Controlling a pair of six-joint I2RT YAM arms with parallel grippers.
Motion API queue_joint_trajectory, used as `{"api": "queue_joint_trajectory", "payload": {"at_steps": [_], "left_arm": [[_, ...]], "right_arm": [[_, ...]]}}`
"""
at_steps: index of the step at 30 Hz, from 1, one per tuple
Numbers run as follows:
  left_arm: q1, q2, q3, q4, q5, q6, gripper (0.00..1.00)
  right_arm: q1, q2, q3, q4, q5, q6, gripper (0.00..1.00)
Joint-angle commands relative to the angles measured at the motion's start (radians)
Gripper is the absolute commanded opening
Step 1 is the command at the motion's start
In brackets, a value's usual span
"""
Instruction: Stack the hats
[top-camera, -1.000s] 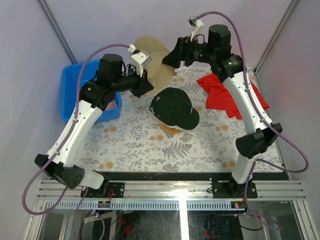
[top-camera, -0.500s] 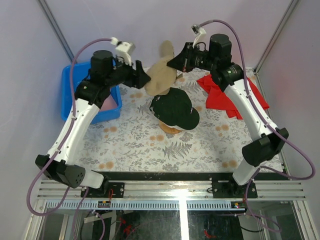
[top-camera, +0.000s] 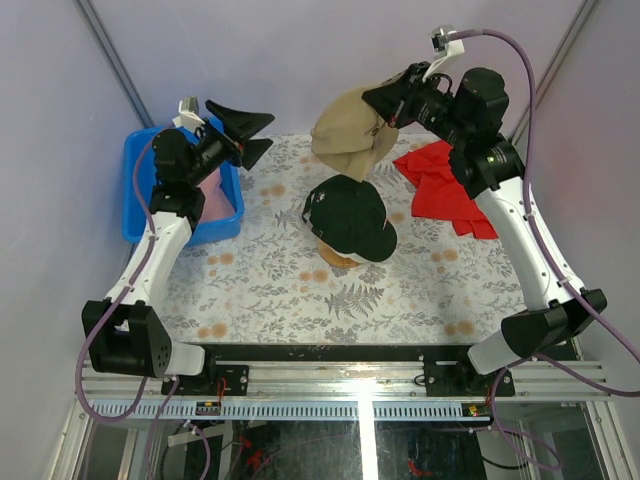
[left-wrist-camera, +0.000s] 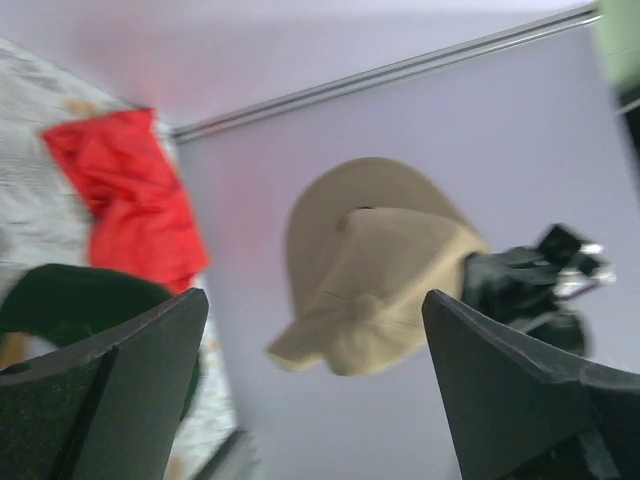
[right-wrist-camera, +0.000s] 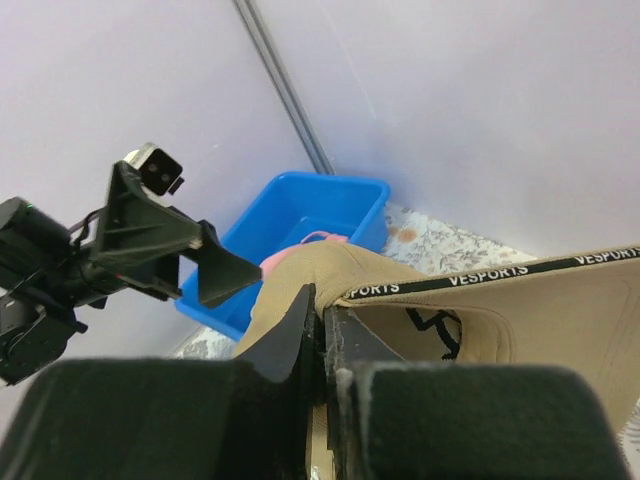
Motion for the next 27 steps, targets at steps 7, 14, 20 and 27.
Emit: {"api": "queue_joint_trajectory", "payload": {"at_steps": [7, 14, 20, 27], "left_arm": [[-0.113, -0.004, -0.039, 0.544, -0.055, -0.808, 0.90], [-0.256, -0.024, 0.071, 0.323, -0.073, -0.816, 0.95], [-0.287, -0.013, 0.040, 0.305, -0.095, -0.792, 0.96], [-0.295, -0.006, 0.009, 0.269, -0.106, -0.758, 0.96]], "right_arm": [[0.000, 0.012, 0.031, 0.160, 0.054, -0.035, 0.00], [0.000, 0.016, 0.037, 0.162, 0.068, -0.085, 0.00], [0.000, -0.013, 0.002, 0.197, 0.032, -0.071, 0.00], [0.000, -0.041, -0.013, 0.202, -0.040, -0.065, 0.00]]}}
